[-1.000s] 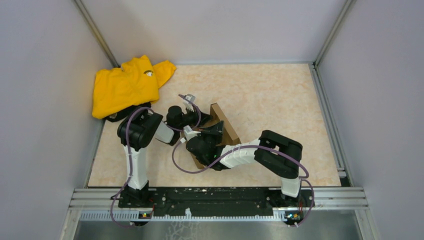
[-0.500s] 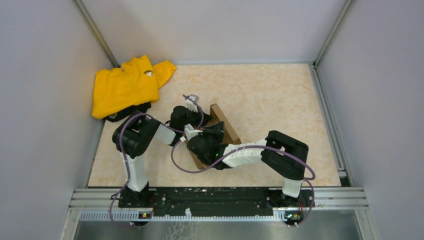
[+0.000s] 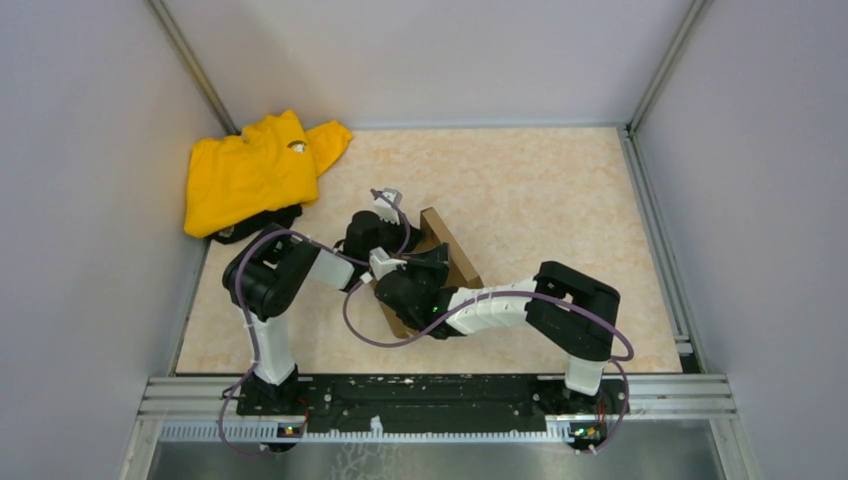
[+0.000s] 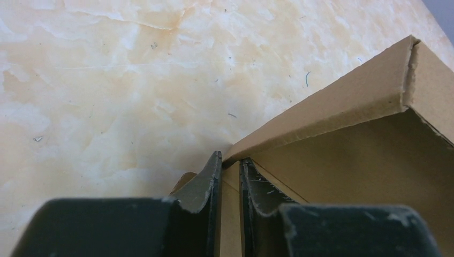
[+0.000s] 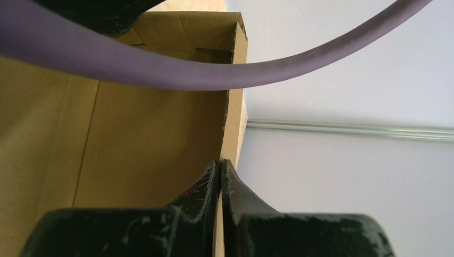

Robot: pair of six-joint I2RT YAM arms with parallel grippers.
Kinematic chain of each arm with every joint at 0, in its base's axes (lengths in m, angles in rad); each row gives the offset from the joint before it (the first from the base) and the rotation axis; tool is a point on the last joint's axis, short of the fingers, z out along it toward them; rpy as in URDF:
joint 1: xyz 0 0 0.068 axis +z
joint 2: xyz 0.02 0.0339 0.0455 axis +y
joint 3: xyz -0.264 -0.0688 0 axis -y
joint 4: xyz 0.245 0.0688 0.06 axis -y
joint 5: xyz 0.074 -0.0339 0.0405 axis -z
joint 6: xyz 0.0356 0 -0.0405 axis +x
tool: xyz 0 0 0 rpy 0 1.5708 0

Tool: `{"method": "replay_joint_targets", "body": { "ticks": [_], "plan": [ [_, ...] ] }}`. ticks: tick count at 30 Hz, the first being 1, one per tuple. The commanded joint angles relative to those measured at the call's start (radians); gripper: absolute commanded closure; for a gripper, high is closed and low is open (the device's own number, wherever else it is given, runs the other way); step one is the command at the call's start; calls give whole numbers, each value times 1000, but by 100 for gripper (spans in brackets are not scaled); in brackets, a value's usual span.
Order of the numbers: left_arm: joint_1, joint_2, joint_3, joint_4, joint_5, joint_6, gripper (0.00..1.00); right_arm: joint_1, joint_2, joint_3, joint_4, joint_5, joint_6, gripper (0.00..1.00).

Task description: Fold the paper box

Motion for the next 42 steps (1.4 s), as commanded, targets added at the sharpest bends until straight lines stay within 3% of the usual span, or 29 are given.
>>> {"method": "replay_joint_targets", "body": {
  "ticks": [1,26,42],
  "plan": [
    [-4,2,40,-126,-185,46,91,9,-11,-8,-67,-49,70,100],
    [-46,-12,151,-371,-416,163,91,-28,-53,7,-139,-94,217,100],
    [-117,46,382,-730,-578,286,92,-96,-125,-10,-232,-205,381,100]
  ]
}}
